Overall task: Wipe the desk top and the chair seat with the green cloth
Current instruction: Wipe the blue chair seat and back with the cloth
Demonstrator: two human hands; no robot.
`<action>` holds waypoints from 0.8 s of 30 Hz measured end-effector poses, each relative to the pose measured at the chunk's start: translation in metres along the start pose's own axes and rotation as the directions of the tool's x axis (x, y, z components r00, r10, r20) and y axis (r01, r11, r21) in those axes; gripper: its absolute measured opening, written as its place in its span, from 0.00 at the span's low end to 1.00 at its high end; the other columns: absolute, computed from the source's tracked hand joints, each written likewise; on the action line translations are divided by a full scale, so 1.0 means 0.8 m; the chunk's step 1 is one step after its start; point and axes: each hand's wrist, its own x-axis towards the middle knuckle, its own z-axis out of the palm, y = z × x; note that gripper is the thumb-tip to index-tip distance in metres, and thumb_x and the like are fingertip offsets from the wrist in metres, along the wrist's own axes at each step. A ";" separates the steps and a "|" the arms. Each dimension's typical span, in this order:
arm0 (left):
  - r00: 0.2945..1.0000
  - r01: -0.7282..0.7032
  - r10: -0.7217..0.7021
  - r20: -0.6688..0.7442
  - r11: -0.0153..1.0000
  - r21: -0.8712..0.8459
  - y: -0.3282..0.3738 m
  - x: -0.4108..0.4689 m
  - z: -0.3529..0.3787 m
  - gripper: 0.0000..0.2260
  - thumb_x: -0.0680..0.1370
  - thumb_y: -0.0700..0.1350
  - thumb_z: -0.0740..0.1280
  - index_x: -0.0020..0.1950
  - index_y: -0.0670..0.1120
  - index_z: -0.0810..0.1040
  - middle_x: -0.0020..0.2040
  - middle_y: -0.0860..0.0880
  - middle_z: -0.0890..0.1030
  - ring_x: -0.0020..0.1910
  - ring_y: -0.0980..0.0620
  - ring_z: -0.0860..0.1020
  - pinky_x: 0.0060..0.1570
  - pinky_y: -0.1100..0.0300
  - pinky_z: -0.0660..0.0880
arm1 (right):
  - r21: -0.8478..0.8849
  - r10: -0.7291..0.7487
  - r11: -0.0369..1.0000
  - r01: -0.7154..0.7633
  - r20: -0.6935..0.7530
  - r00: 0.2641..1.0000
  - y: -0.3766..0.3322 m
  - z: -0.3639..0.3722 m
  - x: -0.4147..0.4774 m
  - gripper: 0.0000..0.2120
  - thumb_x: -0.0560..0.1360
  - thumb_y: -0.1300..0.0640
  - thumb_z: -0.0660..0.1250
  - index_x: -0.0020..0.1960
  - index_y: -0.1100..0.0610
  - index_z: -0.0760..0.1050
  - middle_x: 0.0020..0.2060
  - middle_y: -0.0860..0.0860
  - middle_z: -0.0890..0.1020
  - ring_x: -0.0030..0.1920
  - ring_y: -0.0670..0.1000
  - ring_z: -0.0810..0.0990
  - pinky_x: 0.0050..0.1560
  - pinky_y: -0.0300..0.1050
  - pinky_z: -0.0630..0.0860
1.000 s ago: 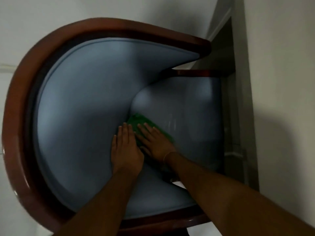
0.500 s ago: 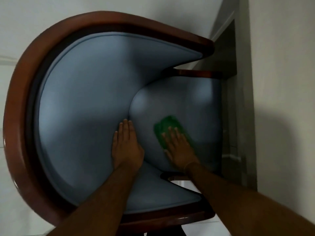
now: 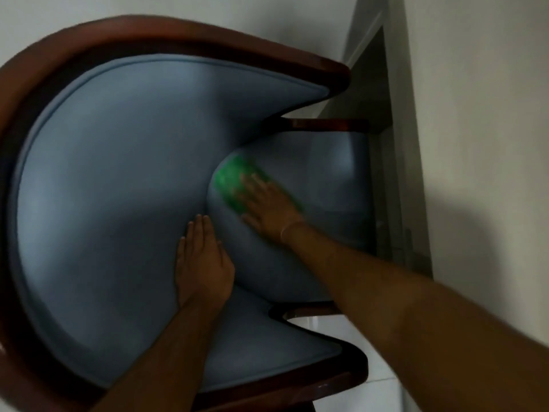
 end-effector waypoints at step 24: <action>0.997 -0.010 0.009 0.074 1.000 0.010 -0.002 -0.006 0.006 0.35 0.82 0.39 0.60 0.87 0.41 0.48 0.88 0.44 0.51 0.87 0.47 0.50 0.85 0.51 0.44 | 0.208 0.065 0.975 -0.074 0.048 0.997 -0.074 0.031 0.006 0.30 0.83 0.44 0.58 0.83 0.47 0.56 0.84 0.51 0.53 0.84 0.57 0.48 0.82 0.56 0.48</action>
